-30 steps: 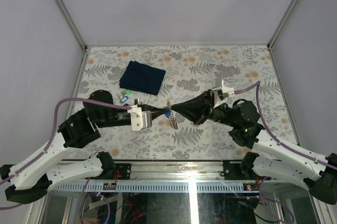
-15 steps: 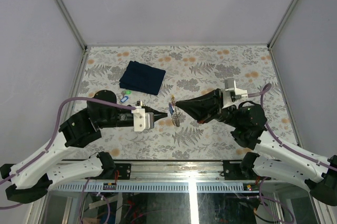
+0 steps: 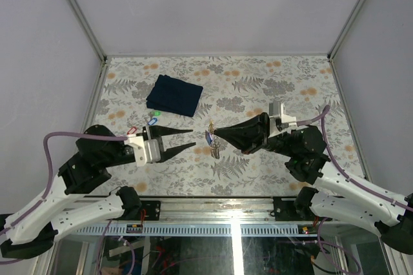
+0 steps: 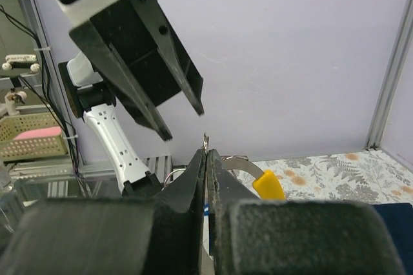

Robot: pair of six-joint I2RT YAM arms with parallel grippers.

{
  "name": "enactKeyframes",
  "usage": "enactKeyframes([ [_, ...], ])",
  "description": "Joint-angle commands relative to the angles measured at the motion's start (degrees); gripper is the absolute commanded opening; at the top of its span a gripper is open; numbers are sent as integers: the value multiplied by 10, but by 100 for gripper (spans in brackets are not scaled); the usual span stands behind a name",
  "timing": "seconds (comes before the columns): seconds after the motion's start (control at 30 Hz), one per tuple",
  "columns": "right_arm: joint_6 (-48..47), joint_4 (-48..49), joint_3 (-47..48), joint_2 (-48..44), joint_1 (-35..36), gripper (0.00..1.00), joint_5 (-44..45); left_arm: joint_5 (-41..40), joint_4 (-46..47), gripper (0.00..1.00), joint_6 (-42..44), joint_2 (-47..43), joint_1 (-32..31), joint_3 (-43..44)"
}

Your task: Put the keys on the keyring

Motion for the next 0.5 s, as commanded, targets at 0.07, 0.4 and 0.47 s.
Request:
enactKeyframes([
  [0.07, -40, 30, 37, -9, 3, 0, -37, 2, 198, 37, -115, -21, 1, -55],
  [0.4, -42, 50, 45, -11, 3, 0, -71, 4, 358, 36, -210, -13, 1, -116],
  [0.47, -43, 50, 45, -14, 3, 0, -72, 17, 378, 34, -221, -9, 0, -120],
])
